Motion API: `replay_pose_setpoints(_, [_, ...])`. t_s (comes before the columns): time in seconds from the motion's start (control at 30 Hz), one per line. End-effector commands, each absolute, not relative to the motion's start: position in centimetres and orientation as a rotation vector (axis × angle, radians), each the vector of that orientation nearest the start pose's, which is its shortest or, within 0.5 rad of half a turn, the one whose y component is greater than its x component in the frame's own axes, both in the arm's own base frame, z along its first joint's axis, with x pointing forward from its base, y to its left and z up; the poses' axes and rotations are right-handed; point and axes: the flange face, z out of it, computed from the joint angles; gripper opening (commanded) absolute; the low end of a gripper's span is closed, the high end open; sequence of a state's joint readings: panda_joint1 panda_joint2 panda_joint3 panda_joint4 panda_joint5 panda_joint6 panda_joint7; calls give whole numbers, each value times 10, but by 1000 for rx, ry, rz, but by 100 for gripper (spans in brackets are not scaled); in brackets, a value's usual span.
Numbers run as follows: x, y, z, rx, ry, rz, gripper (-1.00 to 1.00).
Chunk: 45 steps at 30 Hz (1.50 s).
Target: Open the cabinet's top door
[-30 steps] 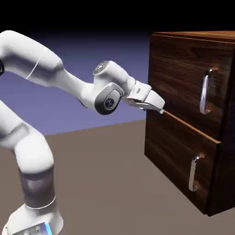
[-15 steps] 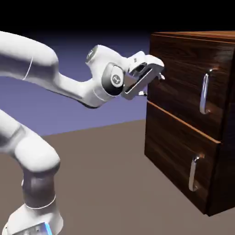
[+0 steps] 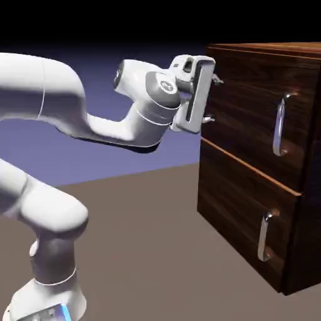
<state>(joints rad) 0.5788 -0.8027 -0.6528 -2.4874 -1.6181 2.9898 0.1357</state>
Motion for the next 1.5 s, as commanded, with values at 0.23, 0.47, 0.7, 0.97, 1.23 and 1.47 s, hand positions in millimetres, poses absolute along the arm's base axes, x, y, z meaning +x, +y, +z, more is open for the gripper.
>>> replay_pose_setpoints(0.23, [380,-47,593,1440,1282,1257,100])
replay_pose_setpoints(0.47, [392,-79,578,1141,1382,1078,100])
replay_pose_setpoints(0.7, [410,-112,554,861,1450,873,100])
replay_pose_setpoints(0.97, [432,-146,518,586,1497,645,100])
replay_pose_setpoints(1.23, [482,-144,518,586,1497,645,-100])
replay_pose_setpoints(1.47, [433,-127,518,664,1454,559,-100])
